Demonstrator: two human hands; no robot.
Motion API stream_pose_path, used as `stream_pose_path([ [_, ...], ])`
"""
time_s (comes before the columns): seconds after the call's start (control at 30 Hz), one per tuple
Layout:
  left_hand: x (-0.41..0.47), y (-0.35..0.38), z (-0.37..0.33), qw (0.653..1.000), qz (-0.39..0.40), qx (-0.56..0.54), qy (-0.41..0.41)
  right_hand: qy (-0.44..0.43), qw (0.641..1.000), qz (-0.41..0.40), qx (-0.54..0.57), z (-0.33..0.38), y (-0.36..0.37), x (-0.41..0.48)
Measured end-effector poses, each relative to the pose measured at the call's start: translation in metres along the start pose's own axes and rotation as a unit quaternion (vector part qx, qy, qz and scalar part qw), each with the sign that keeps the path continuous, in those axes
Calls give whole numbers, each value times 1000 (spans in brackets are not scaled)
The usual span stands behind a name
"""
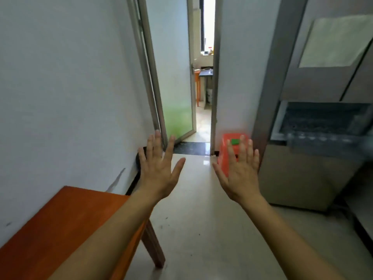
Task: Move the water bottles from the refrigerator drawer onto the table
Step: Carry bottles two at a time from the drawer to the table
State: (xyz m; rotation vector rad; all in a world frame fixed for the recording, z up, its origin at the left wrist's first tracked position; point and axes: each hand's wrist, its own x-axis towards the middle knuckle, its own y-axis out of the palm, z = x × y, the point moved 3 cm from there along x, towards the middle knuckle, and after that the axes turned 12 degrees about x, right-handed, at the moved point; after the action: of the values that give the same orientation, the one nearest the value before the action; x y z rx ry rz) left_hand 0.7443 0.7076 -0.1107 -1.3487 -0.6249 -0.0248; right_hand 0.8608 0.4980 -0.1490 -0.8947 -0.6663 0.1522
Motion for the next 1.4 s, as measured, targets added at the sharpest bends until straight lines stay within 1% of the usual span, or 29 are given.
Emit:
stream_pose_path([
  [0.3, 150, 97, -196, 985, 15, -93, 144, 108, 989, -4, -99, -199, -26, 74],
  [0.4, 199, 113, -271, 976, 28, -106, 188, 133, 982, -29, -130, -259, -53, 94],
  [0.47, 224, 118, -323, 968, 31, -115, 220, 164, 974, -50, -146, -298, -75, 99],
  [0.6, 253, 129, -422, 947, 73, -131, 285, 233, 956, -77, -164, -375, -115, 99],
  [0.7, 268, 155, -487, 934, 117, -122, 314, 267, 945, -71, -174, -437, -131, 102],
  [0.83, 293, 191, -560, 926, 155, -93, 330, 289, 942, -49, -165, -524, -139, 120],
  [1.0, 339, 221, -625, 931, 206, -72, 292, 279, 950, 22, -138, -613, -144, 166],
  [1.1, 367, 231, -652, 934, 226, -60, 271, 258, 958, 66, -109, -652, -151, 207],
  [1.2, 388, 243, -668, 937, 242, -72, 242, 236, 963, 95, -88, -683, -147, 244],
  [1.4, 426, 286, -694, 936, 273, -75, 210, 204, 966, 154, -46, -726, -109, 299],
])
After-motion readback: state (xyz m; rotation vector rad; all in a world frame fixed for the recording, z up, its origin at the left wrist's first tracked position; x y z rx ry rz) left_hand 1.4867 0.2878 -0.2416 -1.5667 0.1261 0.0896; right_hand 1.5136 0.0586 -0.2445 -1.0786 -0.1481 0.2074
